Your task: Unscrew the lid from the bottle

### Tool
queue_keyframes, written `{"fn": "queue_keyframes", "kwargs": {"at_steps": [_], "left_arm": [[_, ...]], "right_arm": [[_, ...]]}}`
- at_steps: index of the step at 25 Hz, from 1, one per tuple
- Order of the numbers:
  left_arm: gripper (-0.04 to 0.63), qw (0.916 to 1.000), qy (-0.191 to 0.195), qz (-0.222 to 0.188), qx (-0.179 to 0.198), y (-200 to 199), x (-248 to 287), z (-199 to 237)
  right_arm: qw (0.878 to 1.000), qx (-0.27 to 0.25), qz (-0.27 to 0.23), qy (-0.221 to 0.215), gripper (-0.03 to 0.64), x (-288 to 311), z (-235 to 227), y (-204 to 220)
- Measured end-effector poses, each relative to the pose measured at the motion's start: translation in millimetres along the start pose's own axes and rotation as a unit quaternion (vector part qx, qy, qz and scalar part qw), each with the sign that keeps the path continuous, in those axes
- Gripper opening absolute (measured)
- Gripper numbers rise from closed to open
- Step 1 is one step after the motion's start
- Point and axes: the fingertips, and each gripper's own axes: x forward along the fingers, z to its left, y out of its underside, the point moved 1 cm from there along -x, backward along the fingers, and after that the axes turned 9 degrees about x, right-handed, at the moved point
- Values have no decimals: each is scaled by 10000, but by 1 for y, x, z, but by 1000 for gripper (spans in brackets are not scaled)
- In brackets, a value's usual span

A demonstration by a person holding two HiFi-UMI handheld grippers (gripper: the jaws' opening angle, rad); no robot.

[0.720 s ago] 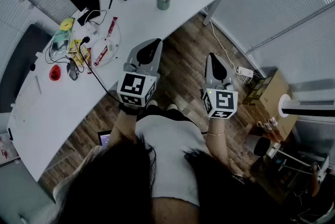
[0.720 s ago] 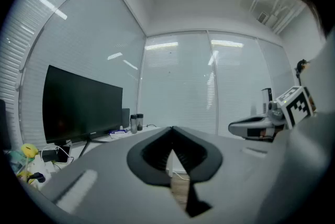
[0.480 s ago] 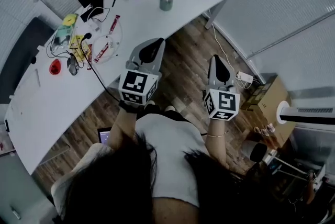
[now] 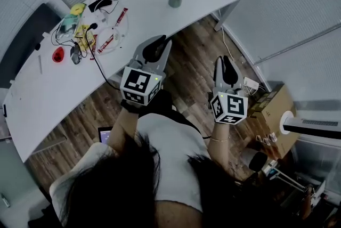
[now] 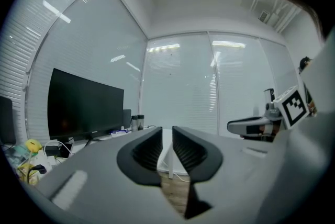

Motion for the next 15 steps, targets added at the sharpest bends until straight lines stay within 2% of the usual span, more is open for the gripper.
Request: {"fn": "queue_keyframes", "kwargs": {"at_steps": [5, 9, 15], "left_arm": [[70, 9999, -80, 108, -23, 7, 5, 4], [104, 9998, -44, 192, -68, 15, 17, 6], [150, 9991, 67, 345, -249, 29, 59, 21]], "right_arm": [[9999, 117, 75, -99, 73, 8, -4, 5], [9997, 199, 125, -111, 92, 19, -11, 9], [9991, 336, 228, -100, 97, 56, -33, 13]]}}
